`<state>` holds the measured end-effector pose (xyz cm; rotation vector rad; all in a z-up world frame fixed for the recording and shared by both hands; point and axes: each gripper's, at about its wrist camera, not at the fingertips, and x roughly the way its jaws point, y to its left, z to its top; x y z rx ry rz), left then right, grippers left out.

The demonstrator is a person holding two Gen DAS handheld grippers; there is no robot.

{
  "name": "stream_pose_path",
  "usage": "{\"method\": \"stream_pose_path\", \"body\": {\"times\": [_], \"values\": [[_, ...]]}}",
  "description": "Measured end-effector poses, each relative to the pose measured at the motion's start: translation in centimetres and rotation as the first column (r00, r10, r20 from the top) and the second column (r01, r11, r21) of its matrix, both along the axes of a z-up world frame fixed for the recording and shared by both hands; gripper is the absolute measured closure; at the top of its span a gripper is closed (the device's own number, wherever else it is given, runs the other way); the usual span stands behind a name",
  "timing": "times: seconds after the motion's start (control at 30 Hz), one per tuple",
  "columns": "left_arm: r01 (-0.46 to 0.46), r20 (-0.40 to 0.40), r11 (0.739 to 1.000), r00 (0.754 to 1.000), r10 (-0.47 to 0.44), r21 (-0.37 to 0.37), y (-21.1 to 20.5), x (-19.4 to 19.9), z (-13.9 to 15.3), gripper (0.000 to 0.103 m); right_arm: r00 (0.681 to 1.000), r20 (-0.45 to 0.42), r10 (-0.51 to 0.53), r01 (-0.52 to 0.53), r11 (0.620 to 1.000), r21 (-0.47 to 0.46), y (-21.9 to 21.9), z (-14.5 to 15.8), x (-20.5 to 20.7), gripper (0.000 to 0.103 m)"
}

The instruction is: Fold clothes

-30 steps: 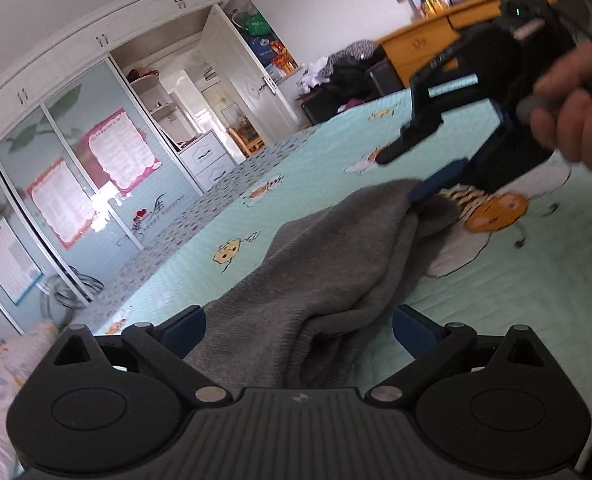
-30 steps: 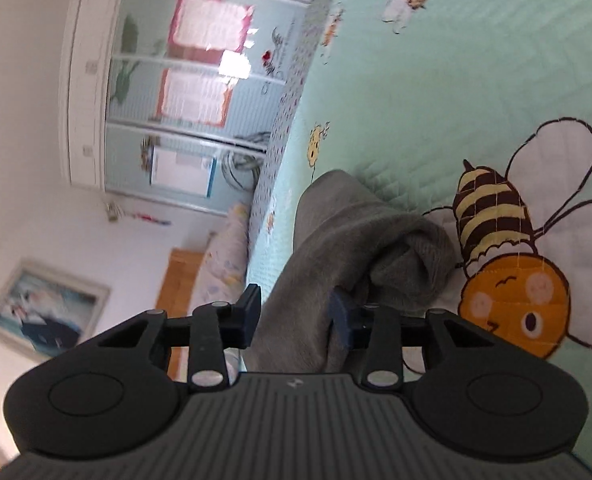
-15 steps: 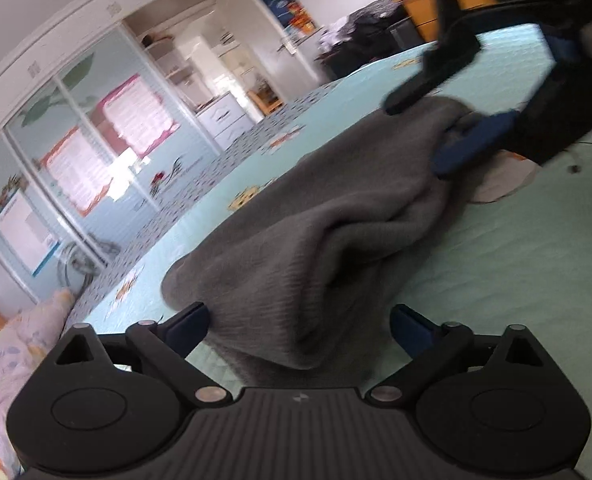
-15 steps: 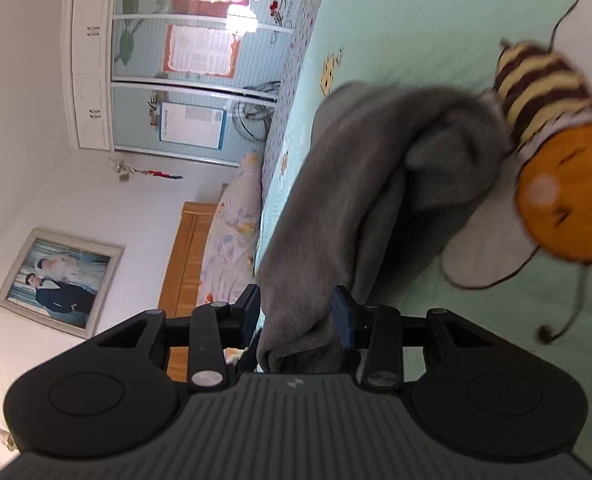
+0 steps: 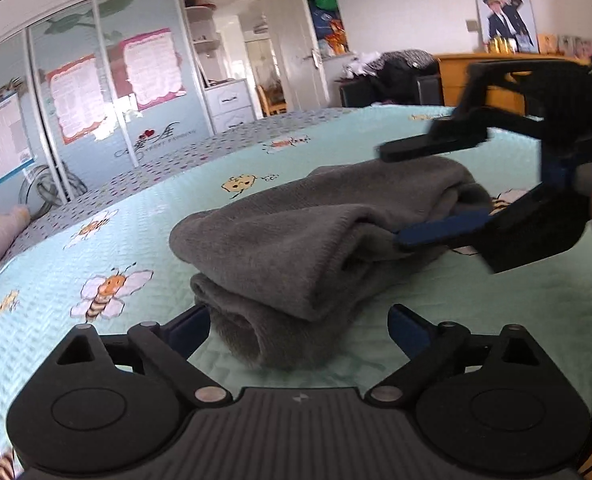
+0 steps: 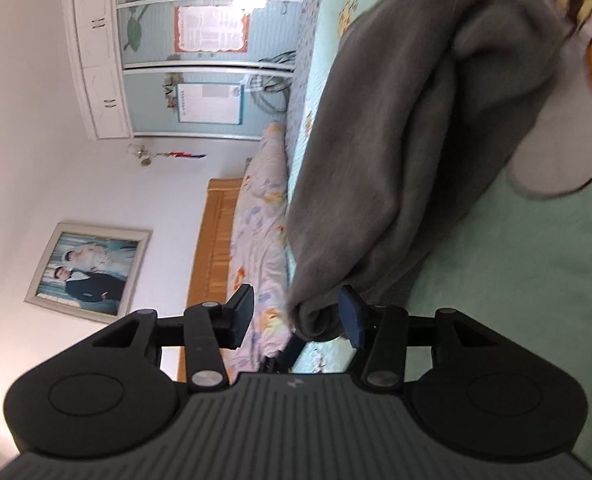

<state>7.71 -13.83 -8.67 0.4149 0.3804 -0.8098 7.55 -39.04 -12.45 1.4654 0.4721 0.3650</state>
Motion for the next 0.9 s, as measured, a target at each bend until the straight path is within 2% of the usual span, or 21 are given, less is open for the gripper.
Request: {"method": "stream_pose_path", "body": {"times": [0.13, 0.23, 0.33, 0.4, 0.53, 0.6, 0.67, 0.7, 0.73, 0.77, 0.83, 0.9], "values": [[-0.021, -0.003, 1.0, 1.0, 0.021, -0.003, 0.4, -0.4, -0.4, 0.005, 1.0, 0.008, 0.017, -0.017, 0.999, 0.05, 1.1, 0.2, 1.3, 0.051], [-0.036, -0.001, 0.999, 0.999, 0.036, -0.008, 0.4, -0.6, -0.4, 0.005, 1.0, 0.007, 0.004, -0.004, 0.999, 0.052, 1.4, 0.5, 1.9, 0.049], [-0.042, 0.004, 0.999, 0.999, 0.043, -0.017, 1.0, -1.0, -0.4, 0.003, 1.0, 0.01, 0.026, -0.026, 1.0, -0.005, 2.1, 1.8, 1.9, 0.039], [-0.05, -0.001, 0.999, 0.999, 0.05, -0.022, 1.3, -1.1, -0.4, 0.003, 0.999, -0.003, 0.038, -0.038, 0.998, -0.046, 2.6, 2.3, 2.0, 0.037], [-0.067, -0.015, 0.997, 0.998, 0.067, -0.034, 1.8, -1.2, -0.5, 0.003, 1.0, -0.009, 0.021, -0.021, 0.999, -0.048, 3.3, 1.6, 2.3, 0.036], [-0.068, -0.011, 0.997, 0.998, 0.068, -0.031, 2.0, -1.5, -0.4, 0.003, 1.0, 0.021, 0.005, -0.004, 0.998, -0.061, 3.8, 1.9, 2.7, 0.04], [-0.071, -0.002, 0.997, 0.997, 0.071, -0.028, 2.3, -1.7, -0.3, 0.003, 0.997, 0.082, -0.011, 0.02, 0.993, -0.119, 4.5, 3.5, 3.0, 0.06], [-0.077, -0.006, 0.997, 0.997, 0.077, -0.029, 2.6, -1.8, -0.3, 0.003, 0.993, 0.121, -0.017, 0.034, 0.989, -0.145, 4.7, 4.1, 2.9, 0.064], [-0.084, -0.011, 0.996, 0.996, 0.084, -0.032, 2.9, -1.9, -0.3, 0.003, 0.985, 0.172, -0.011, 0.032, 0.992, -0.122, 5.1, 4.5, 3.4, 0.07], [-0.091, -0.017, 0.995, 0.996, 0.091, -0.034, 3.2, -2.1, -0.3, 0.003, 0.977, 0.212, -0.003, 0.026, 0.994, -0.103, 5.4, 4.7, 3.9, 0.087], [-0.107, -0.033, 0.994, 0.994, 0.106, -0.024, 3.8, -2.2, -0.6, 0.003, 0.987, 0.157, 0.043, -0.025, 0.993, -0.115, 6.7, 3.5, 5.2, 0.087], [-0.119, -0.031, 0.993, 0.992, 0.119, -0.005, 4.2, -2.4, -0.9, 0.004, 0.997, 0.02, 0.077, -0.074, 0.991, -0.111, 7.4, 0.9, 5.9, 0.084]]}}
